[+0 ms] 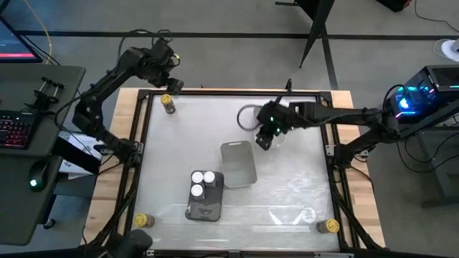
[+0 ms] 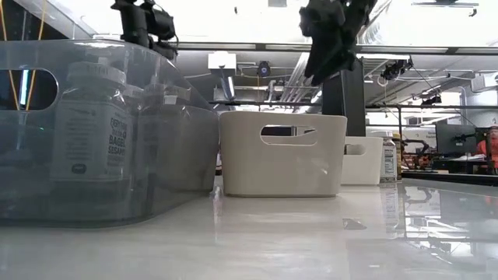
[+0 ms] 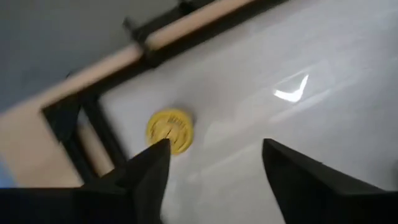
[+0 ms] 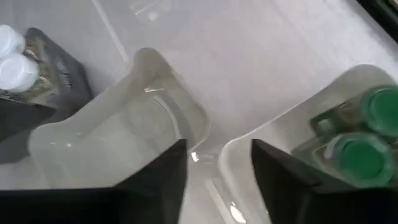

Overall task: Sort spices by type
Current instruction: Put the yellow seasoning bottle into the gray bin

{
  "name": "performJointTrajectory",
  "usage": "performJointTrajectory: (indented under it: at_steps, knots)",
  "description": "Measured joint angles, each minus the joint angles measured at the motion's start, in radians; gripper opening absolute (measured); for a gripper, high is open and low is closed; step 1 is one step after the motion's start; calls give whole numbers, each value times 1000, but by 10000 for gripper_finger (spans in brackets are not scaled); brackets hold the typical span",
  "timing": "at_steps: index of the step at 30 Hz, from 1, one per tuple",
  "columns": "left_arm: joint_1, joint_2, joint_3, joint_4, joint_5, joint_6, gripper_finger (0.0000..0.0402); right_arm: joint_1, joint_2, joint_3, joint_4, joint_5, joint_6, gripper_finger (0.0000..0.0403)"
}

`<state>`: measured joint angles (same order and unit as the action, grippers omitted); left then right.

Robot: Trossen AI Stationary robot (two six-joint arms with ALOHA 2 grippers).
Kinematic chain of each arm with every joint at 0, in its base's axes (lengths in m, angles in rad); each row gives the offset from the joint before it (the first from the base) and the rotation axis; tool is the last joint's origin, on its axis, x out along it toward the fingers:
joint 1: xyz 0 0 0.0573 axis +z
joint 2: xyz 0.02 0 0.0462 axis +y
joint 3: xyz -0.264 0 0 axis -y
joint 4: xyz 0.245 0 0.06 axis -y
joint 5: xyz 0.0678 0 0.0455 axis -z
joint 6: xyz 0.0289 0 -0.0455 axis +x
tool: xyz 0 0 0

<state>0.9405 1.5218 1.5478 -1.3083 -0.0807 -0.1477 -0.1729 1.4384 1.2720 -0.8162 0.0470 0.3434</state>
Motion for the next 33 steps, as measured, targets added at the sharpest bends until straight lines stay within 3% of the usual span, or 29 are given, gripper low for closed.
performJointTrajectory:
  at_steps: [5,9,18,22,28,33]
  knots:
    - [5,69,-4,-67,-50,-117,292,-89,4,0,-5,-56,-87,257]
    - [7,120,-47,-54,-14,-128,307,-119,4,0,-2,-85,-116,283]
    - [72,171,-106,106,-74,-189,310,-129,4,0,-1,-85,-66,287]
    - [111,168,-108,102,-86,-191,310,-129,4,0,6,-85,-53,287]
    - [161,169,-114,98,-48,-191,310,-129,4,0,29,-85,-53,287]
    - [180,169,-114,95,43,-191,310,-129,5,0,37,-85,-52,287]
